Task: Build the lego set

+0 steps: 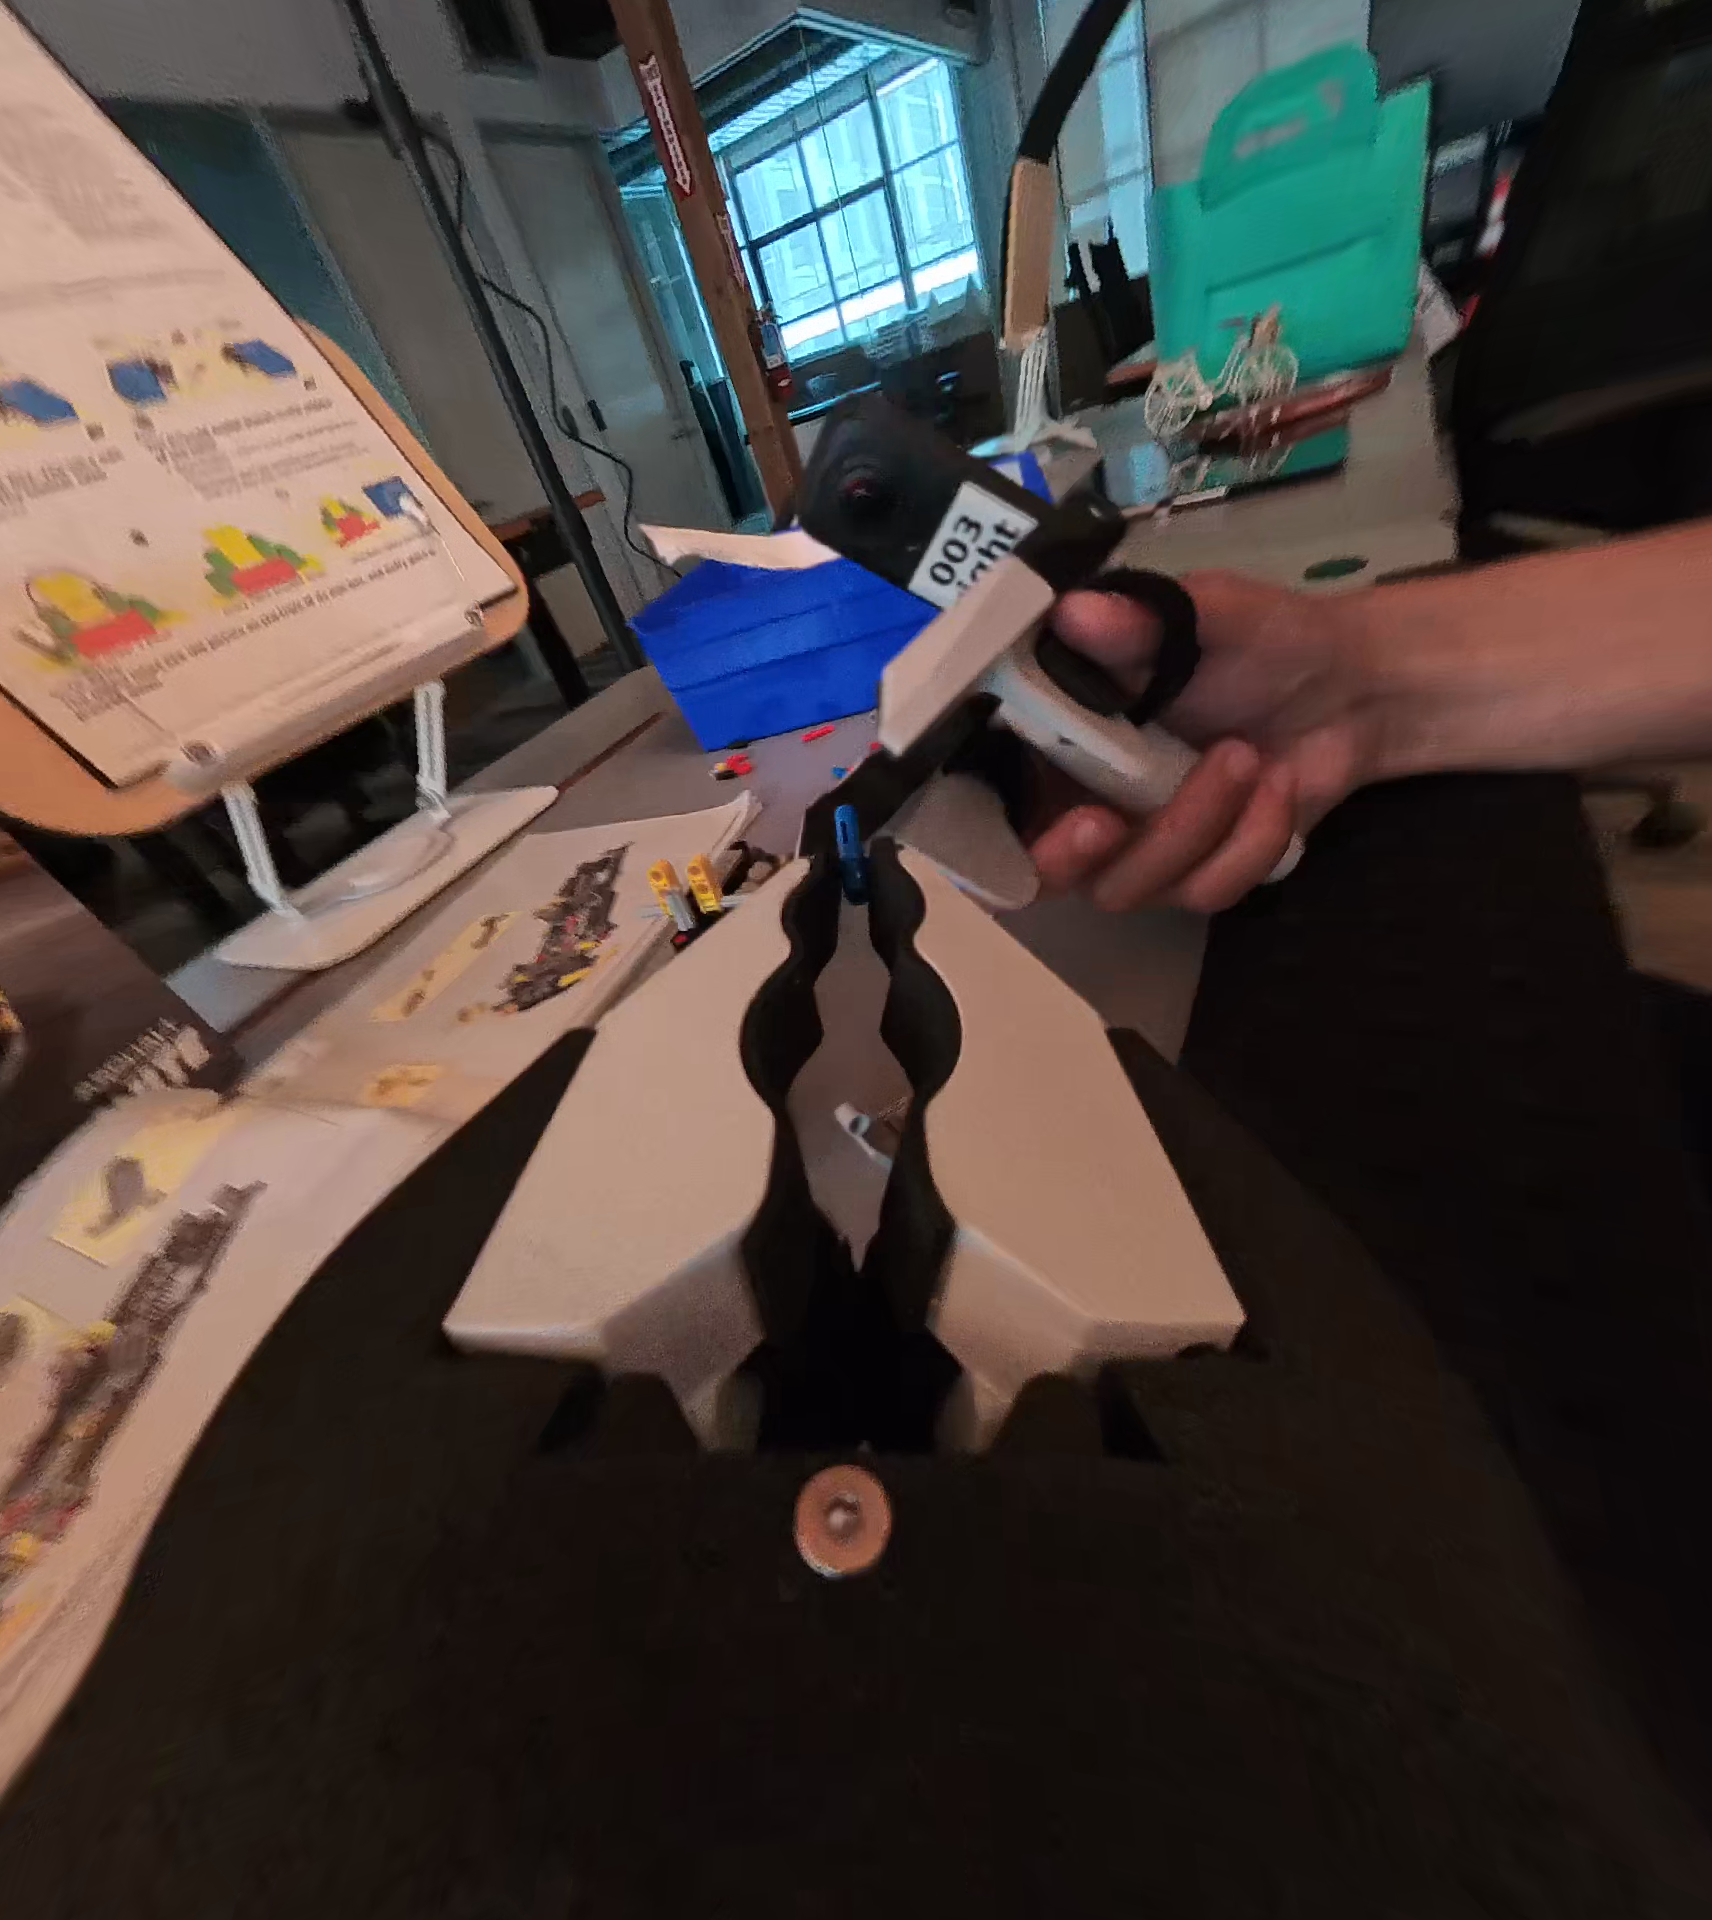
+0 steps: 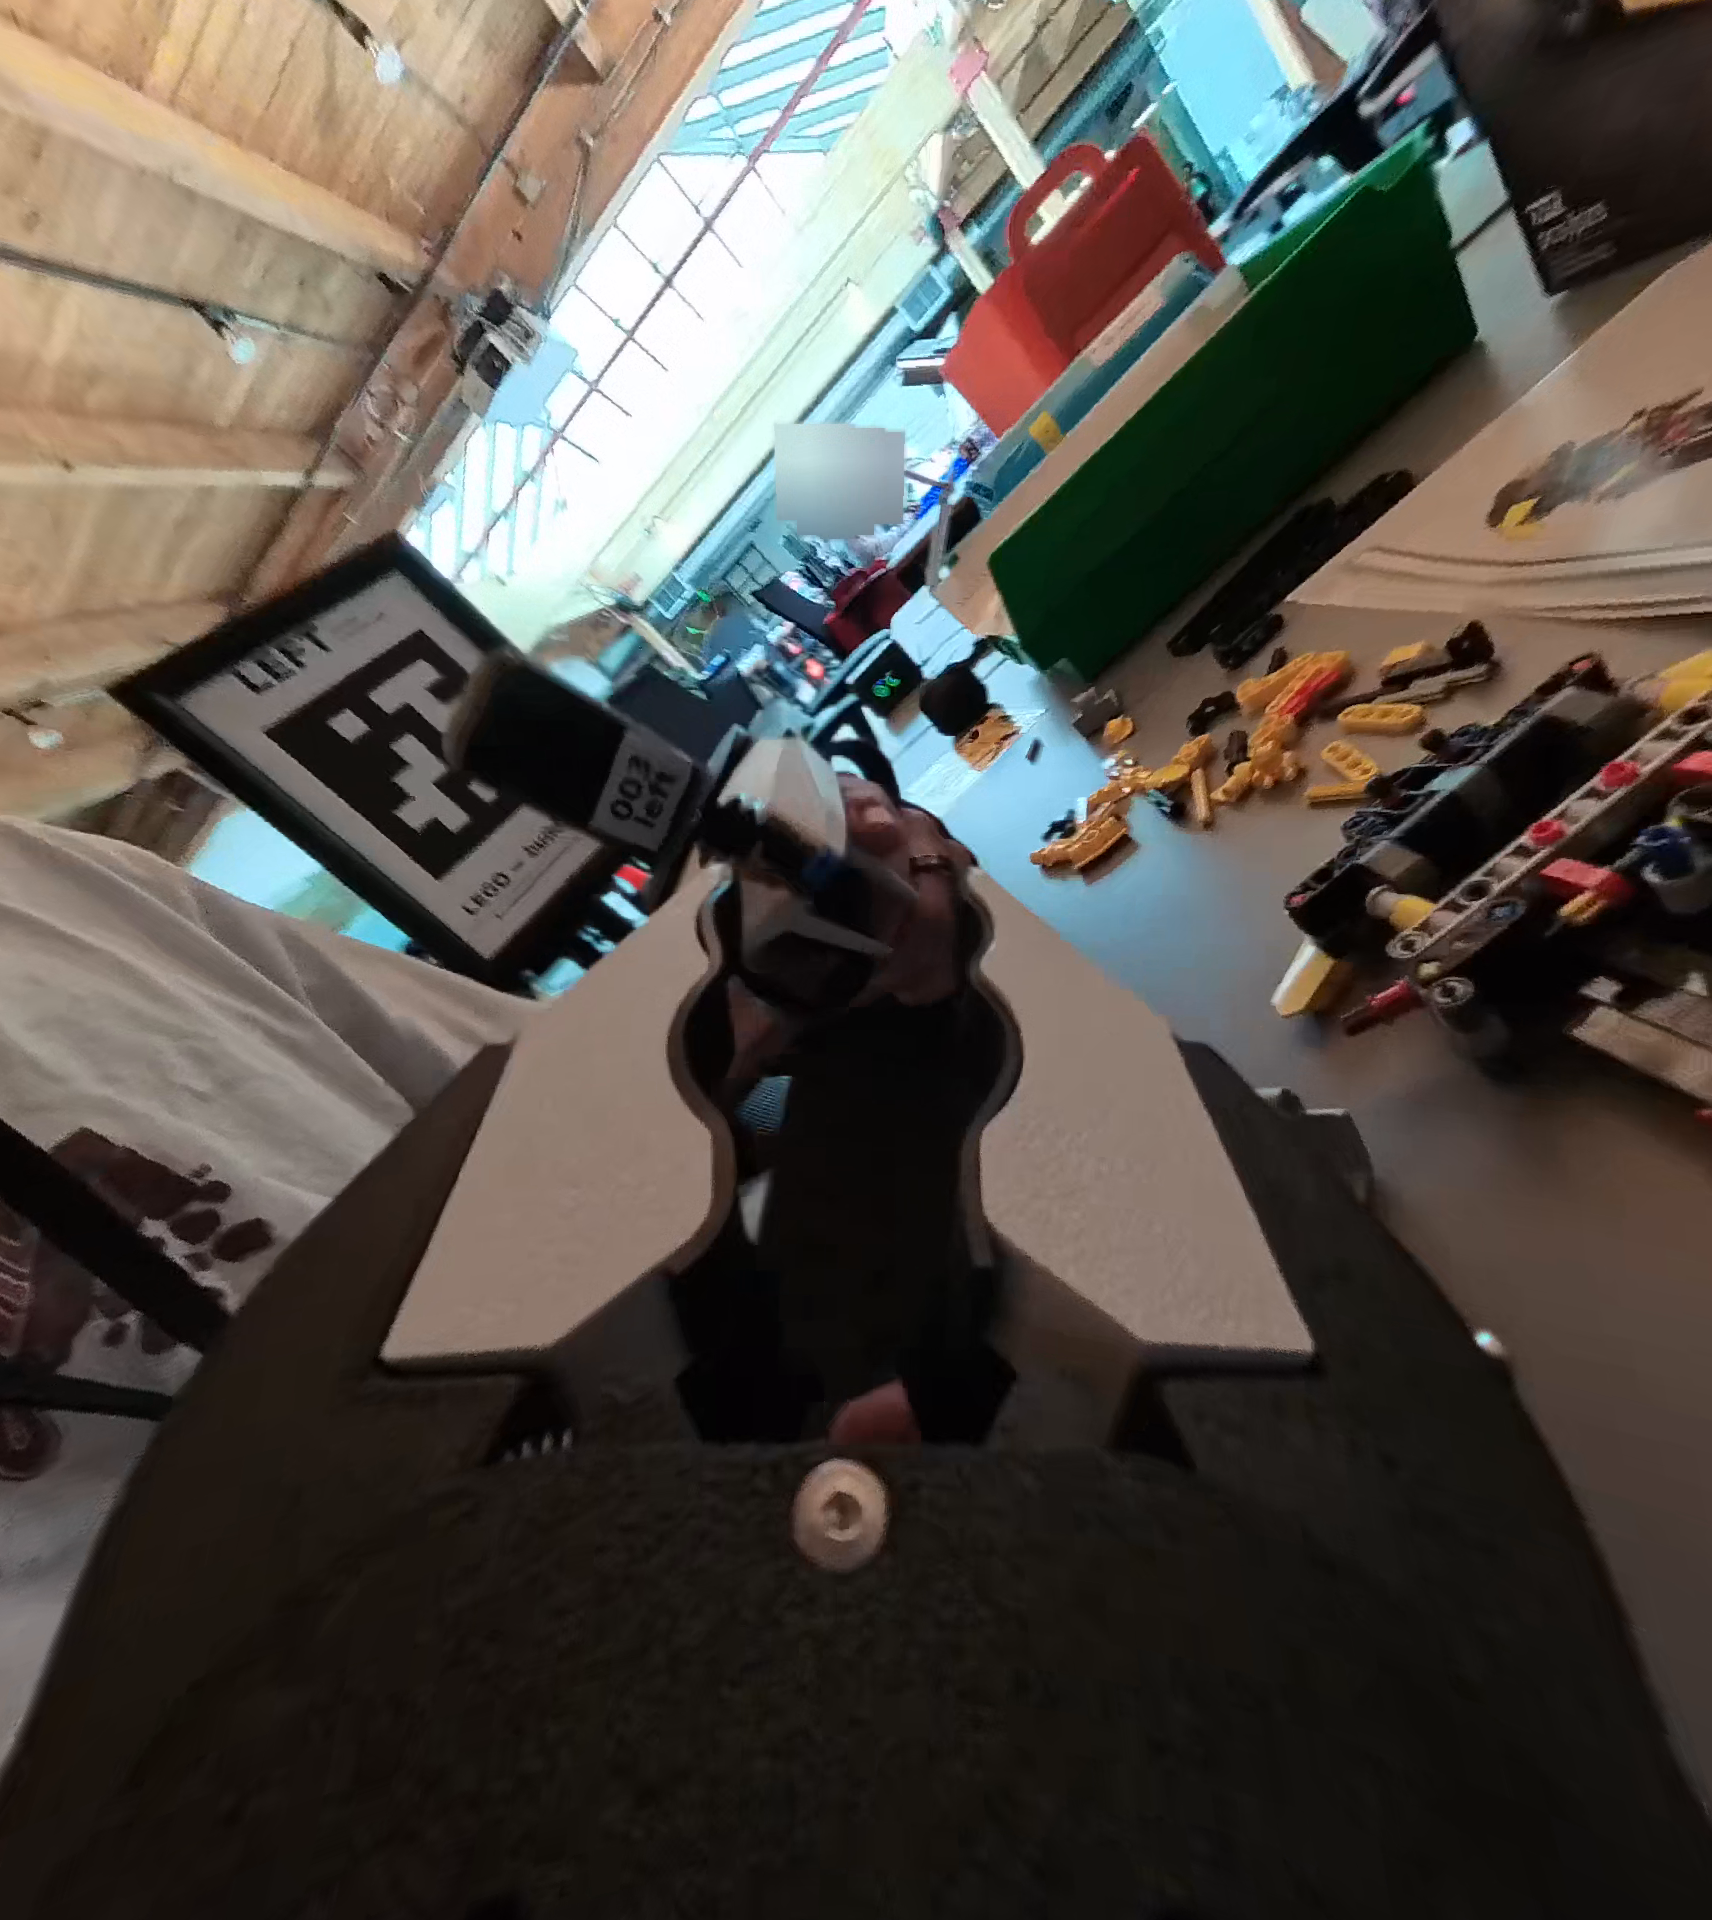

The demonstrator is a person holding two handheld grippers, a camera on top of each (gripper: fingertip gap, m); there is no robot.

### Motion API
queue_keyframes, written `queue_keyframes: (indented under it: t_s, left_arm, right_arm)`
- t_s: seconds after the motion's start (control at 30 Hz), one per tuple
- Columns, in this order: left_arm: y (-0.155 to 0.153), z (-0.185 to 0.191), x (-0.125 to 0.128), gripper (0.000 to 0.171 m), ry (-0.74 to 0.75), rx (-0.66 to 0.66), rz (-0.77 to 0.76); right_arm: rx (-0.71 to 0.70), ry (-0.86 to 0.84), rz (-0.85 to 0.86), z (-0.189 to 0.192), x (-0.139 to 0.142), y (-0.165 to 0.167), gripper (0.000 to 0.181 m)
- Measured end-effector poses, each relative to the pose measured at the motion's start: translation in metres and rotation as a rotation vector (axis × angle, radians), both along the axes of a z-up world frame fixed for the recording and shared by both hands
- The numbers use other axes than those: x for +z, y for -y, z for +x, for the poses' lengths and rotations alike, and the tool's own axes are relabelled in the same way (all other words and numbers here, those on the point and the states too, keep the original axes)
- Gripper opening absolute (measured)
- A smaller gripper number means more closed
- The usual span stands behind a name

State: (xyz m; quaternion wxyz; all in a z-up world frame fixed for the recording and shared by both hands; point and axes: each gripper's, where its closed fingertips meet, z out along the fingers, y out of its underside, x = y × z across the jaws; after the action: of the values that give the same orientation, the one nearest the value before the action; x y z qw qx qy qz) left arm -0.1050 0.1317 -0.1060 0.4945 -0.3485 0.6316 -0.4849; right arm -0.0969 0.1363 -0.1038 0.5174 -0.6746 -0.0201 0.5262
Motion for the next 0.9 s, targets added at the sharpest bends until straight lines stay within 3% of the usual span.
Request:
queue_keyframes:
  t_s: [0.17,0.9]
  left_arm:
    - [0.0069,0.0021,-0.0036,0.002,0.056,0.042,0.180]
    - [0.0069,0.0021,-0.0061,0.002,0.041,0.056,0.202]
  right_arm:
    - [0.096,-0.028,-0.002,-0.0084,0.0022,0.0091,0.011]
    - [0.125,-0.074,-0.062,-0.0071,-0.0036,0.0084,0.003]
